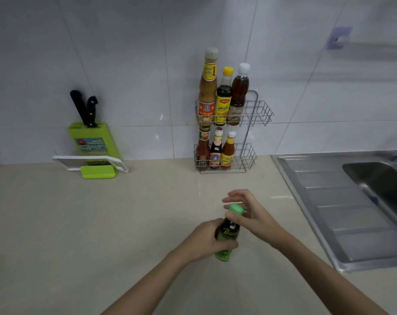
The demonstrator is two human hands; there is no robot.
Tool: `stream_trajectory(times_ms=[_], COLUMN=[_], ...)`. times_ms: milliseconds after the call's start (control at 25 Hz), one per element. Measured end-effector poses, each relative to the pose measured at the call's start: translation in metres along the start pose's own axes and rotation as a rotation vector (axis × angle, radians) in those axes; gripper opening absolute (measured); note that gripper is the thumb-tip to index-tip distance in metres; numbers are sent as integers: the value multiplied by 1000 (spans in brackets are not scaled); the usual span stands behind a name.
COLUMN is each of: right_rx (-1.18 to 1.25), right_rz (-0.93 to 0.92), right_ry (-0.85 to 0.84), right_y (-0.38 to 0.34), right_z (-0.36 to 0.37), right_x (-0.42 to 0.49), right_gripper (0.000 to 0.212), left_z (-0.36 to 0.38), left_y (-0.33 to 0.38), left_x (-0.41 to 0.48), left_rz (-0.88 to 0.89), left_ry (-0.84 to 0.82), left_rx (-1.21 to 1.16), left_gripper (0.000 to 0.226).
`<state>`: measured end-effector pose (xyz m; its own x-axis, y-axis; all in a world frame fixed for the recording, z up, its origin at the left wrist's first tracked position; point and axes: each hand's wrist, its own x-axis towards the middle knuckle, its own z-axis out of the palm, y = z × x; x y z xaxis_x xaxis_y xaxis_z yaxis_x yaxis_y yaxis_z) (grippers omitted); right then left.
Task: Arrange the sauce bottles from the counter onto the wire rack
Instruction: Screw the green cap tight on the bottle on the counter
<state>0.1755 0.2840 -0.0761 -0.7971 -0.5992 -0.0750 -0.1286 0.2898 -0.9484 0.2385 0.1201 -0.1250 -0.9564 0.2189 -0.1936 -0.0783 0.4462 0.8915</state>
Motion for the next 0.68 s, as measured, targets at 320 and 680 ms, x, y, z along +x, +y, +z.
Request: stream_trajectory(times_ms=[320, 680], right_rx=[-210, -182], right_rz=[57, 185], right_ry=[445, 47], right_y=[-24, -20], right_z=[28, -3], right_x=[26, 29], right_gripper=[7, 31], left_z=[20, 17], left_y=[27, 17], left_x=[6, 11], left_rz=[32, -66], left_ry=[324, 316], left_rx=[-74, -109], left_gripper=[51, 37])
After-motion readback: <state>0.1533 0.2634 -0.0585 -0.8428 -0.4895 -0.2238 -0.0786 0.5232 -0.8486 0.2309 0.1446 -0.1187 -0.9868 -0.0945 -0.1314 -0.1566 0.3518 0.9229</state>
